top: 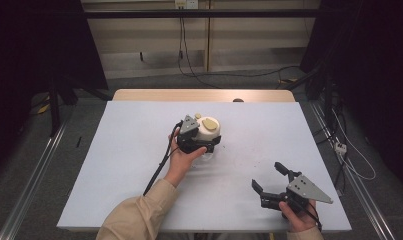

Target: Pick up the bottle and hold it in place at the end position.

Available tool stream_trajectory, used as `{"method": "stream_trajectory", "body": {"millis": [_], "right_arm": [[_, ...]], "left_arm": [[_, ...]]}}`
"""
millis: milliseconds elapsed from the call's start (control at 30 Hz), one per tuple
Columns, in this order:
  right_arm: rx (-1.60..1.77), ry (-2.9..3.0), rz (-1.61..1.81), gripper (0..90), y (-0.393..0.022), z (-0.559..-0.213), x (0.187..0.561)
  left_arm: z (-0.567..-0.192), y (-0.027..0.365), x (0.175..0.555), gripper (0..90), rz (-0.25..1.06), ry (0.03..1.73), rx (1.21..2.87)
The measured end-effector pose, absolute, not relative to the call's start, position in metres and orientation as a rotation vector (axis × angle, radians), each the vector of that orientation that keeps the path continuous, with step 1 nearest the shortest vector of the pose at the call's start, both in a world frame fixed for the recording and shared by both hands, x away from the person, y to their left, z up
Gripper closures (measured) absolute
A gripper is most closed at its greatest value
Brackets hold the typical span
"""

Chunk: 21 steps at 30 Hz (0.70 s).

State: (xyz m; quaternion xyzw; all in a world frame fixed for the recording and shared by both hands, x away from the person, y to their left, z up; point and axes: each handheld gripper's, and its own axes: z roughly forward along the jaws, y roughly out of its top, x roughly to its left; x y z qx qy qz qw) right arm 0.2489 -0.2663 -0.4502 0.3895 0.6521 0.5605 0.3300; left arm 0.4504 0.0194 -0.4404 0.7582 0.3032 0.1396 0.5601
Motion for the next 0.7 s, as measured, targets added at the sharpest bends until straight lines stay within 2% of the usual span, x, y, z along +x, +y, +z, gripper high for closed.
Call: {"method": "stream_trajectory", "body": {"millis": [700], "right_arm": [[1.017,1.709,1.461,4.5,-0.266,-0.4505,0.2494]], "left_arm": [[-0.4472,0.0174,0.4576,6.5,0.339,0.714,1.788]]}}
